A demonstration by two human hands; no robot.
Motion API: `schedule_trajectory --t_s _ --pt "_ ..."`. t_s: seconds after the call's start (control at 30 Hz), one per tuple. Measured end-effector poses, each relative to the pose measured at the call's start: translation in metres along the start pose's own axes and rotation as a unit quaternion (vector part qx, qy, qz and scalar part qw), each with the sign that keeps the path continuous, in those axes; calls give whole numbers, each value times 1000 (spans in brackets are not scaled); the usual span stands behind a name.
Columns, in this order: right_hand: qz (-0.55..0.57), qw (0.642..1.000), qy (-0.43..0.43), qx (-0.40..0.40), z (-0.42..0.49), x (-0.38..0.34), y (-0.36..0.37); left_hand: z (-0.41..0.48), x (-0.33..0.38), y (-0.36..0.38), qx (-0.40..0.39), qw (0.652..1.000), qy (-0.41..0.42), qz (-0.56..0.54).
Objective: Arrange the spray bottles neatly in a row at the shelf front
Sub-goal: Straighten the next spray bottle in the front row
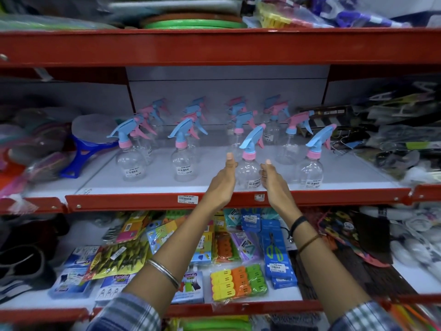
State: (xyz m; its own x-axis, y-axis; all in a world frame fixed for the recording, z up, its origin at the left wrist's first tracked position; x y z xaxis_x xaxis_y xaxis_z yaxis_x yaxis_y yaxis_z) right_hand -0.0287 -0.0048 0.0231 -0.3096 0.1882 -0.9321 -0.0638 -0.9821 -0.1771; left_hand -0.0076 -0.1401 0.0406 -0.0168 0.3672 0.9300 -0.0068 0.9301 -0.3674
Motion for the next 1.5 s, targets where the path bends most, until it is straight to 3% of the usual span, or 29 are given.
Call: schedule_trajectory --t_s 0.1,0.2,0.27,0.33,0.47,0.57,0.73,1.33,1.43,1.5 --pt "-29 992 -64 107 -14 -16 -10 -3 -2 -14 47 999 14 -24" --pt "4 961 -191 202 -43 -41 -3 -14 -8 -56 172 978 57 -108" --pt "-2 955 -248 164 -53 -50 24 -18 -14 -89 252 953 86 -144" --pt "-13 963 -253 97 -51 -55 61 -11 -25 -118 292 942 86 -139" --pt "-32 986 -166 0 -16 -57 122 30 -46 -137 216 975 37 -36" --pt "-55 995 -65 -57 16 -41 156 50 -56 -142 147 987 63 -13" --pt "-32 997 1 -76 30 -39 173 65 -75 -137 77 996 40 -5" --pt "-49 998 -27 -6 -17 -45 157 -9 -62 -150 -6 999 27 32" --pt "-64 991 -79 84 -29 -57 152 -16 -66 -165 31 999 34 5" --pt "-48 970 -171 165 -46 -80 154 -23 -68 -192 115 991 49 -36"
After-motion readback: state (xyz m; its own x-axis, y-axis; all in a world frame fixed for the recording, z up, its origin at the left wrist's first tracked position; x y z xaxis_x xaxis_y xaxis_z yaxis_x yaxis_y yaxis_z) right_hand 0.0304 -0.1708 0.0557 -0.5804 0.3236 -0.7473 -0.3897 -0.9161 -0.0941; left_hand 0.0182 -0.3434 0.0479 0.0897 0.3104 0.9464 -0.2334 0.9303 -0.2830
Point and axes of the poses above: each hand's wrist, its own z-axis towards the middle knuckle, its own y-axis out of the palm, x = y × z, the point moved 8 cm from there along z, towards the middle knuckle, and after that the axes turned 7 degrees about -y, right-handed, at the moved point
